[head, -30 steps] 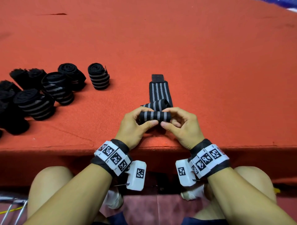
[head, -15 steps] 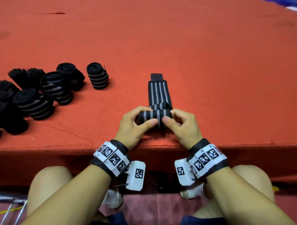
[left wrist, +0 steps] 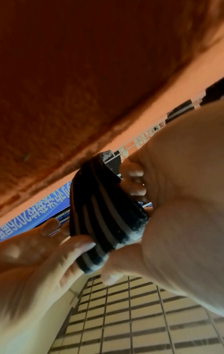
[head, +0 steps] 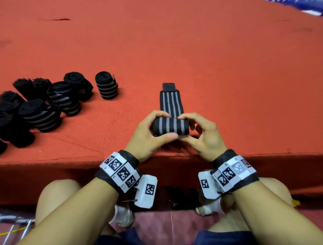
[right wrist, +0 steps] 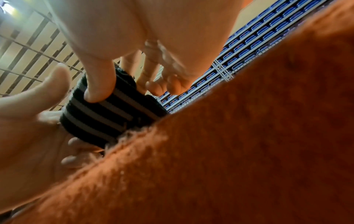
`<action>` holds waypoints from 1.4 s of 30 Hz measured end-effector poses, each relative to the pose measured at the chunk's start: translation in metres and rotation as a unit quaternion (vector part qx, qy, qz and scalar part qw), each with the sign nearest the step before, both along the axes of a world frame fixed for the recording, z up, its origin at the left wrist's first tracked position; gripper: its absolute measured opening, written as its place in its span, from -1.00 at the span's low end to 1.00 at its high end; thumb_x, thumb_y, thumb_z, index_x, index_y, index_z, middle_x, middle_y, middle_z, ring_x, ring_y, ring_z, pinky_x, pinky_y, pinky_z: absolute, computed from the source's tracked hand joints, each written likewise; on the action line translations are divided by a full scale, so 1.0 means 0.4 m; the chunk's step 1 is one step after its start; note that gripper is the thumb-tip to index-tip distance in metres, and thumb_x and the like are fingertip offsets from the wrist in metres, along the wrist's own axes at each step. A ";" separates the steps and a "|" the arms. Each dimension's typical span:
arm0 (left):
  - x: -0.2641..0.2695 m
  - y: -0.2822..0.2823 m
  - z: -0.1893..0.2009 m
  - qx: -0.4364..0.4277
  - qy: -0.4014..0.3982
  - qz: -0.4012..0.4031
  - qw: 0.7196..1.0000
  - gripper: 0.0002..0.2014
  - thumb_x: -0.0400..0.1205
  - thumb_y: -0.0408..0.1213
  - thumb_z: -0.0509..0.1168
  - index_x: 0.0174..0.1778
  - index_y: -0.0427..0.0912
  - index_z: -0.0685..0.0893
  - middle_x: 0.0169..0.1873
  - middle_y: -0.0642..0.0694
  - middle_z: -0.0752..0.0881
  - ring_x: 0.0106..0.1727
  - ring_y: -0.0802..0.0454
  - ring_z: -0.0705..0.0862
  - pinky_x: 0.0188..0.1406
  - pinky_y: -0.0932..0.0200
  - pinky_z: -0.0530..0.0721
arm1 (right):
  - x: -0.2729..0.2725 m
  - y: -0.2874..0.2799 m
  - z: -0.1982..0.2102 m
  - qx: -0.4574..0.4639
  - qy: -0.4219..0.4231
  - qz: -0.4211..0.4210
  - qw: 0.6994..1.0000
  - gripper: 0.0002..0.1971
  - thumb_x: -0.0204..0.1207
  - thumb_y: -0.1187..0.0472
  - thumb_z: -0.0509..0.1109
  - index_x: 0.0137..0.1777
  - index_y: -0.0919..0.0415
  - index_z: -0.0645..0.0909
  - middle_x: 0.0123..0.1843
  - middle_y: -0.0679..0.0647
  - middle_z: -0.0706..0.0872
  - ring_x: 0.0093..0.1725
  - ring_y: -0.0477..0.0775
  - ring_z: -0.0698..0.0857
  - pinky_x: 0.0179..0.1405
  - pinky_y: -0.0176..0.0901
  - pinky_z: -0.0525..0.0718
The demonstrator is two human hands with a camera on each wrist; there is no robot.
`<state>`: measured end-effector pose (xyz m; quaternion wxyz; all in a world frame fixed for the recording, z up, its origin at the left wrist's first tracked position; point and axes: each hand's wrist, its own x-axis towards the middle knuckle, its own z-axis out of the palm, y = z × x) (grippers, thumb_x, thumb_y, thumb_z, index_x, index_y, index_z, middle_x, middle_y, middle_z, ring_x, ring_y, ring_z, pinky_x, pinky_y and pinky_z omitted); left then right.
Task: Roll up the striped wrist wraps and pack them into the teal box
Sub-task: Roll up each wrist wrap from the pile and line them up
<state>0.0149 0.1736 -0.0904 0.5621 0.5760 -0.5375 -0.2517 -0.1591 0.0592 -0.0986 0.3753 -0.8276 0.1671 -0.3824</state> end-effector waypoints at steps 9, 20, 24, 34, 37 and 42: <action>0.020 0.017 -0.023 0.059 -0.126 0.051 0.989 -0.65 0.40 0.11 0.58 0.06 0.21 0.71 0.02 0.06 0.73 0.19 0.18 0.57 0.15 0.29 0.45 | -0.006 0.005 -0.007 -0.019 0.039 -0.008 0.999 -0.64 0.49 -0.08 0.51 0.16 0.14 0.72 0.13 -0.05 0.67 0.18 0.03 0.62 0.14 -0.18 0.54; 0.010 0.003 -0.051 0.106 -0.116 0.015 0.988 -0.59 0.48 0.29 0.36 0.13 0.16 0.69 -0.13 0.20 0.77 -0.10 0.26 0.71 0.01 0.18 0.64 | -0.018 0.006 -0.040 0.081 0.088 -0.029 0.992 -0.67 0.50 -0.21 0.42 0.11 -0.03 0.70 -0.11 -0.08 0.79 -0.11 -0.09 0.74 -0.08 -0.13 0.67; 0.016 -0.014 -0.052 0.130 -0.110 0.016 0.985 -0.67 0.55 0.26 0.34 0.12 0.19 0.66 -0.10 0.21 0.79 -0.07 0.23 0.75 0.03 0.10 0.69 | -0.007 -0.006 -0.041 0.087 0.125 -0.060 0.986 -0.77 0.59 -0.12 0.46 -0.01 0.01 0.79 -0.05 -0.04 0.68 -0.09 -0.04 0.68 -0.04 -0.15 0.62; 0.018 -0.024 -0.062 0.098 -0.155 0.014 0.983 -0.50 0.44 -0.02 0.63 0.26 0.14 0.64 0.13 0.20 0.54 -0.01 0.45 0.56 0.02 0.27 0.53 | 0.035 -0.025 -0.026 0.126 0.161 -0.117 0.972 -0.77 0.55 -0.06 0.52 -0.28 -0.01 0.67 -0.23 -0.05 0.55 -0.37 -0.14 0.48 -0.24 -0.17 0.43; 0.020 -0.025 -0.059 0.108 -0.167 0.010 0.980 -0.40 0.30 -0.07 0.72 0.24 0.15 0.67 0.12 0.22 0.56 0.01 0.46 0.54 0.02 0.28 0.51 | 0.036 -0.027 -0.032 0.144 0.120 -0.097 0.978 -0.77 0.54 0.06 0.54 0.16 -0.07 0.64 -0.06 -0.03 0.61 -0.42 -0.15 0.45 -0.26 -0.17 0.52; 0.034 -0.045 -0.036 0.149 -0.154 0.011 0.977 -0.58 0.39 -0.04 0.67 0.14 0.18 0.74 0.01 0.22 0.66 -0.04 0.28 0.62 0.04 0.19 0.56 | 0.011 -0.019 -0.041 0.124 0.082 -0.043 0.988 -0.81 0.48 0.09 0.58 0.07 0.05 0.76 0.15 0.02 0.63 -0.13 -0.08 0.64 -0.10 -0.29 0.58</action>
